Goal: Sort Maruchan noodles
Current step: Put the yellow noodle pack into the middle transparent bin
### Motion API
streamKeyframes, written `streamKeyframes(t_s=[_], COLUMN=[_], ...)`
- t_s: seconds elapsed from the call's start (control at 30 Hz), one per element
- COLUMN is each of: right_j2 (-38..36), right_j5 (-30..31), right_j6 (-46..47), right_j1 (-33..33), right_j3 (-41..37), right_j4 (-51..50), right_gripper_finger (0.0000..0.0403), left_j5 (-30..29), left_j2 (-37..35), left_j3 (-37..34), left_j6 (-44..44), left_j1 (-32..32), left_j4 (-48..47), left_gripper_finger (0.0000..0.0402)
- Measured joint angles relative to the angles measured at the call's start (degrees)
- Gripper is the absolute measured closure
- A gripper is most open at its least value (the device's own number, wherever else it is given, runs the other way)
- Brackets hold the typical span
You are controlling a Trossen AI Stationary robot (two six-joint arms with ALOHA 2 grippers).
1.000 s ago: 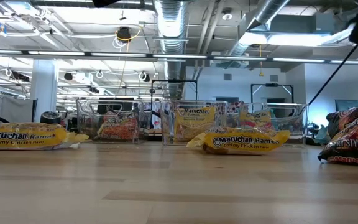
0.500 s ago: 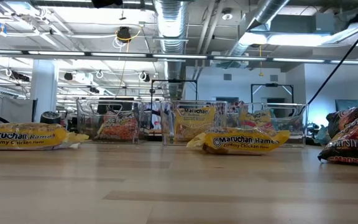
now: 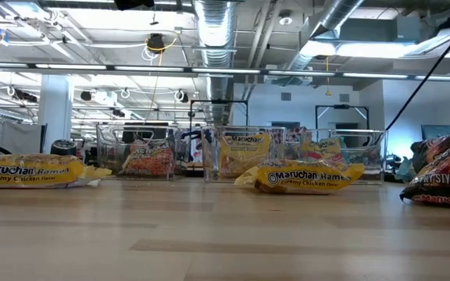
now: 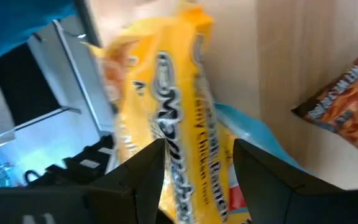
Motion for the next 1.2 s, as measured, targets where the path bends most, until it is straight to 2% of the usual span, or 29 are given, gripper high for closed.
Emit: streamKeyframes(t_s=[0.4, 0.53, 0.83, 0.9, 1.2], right_j2=[5.27, 5.22, 5.22, 5.15, 5.11], right_j5=[-1.98, -1.98, -2.57, -2.79, -2.43], right_j6=[0.12, 0.14, -0.81, -0.94, -4.11], right_j1=[1.31, 1.48, 1.48, 1.48, 1.47], right_j3=[0.09, 0.09, 0.09, 0.08, 3.96], right_j4=[3.26, 3.88, 5.11, 5.14, 3.74], right_gripper_finger=[0.0196, 0.0238, 0.0382, 0.0394, 0.0399], left_j5=[-0.36, -0.74, -0.79, -0.79, -0.79], left_j2=[0.00, 0.00, 0.00, 0.00, 0.00], left_j3=[0.00, 0.00, 0.00, 0.00, 0.00], left_j6=[-0.45, -1.11, -1.46, -1.46, -1.46], left_j1=[0.00, 0.00, 0.00, 0.00, 0.00], left_j4=[0.28, 0.26, 0.42, 0.42, 0.42], left_gripper_finger=[0.0239, 0.0239, 0.0239, 0.0239, 0.0239])
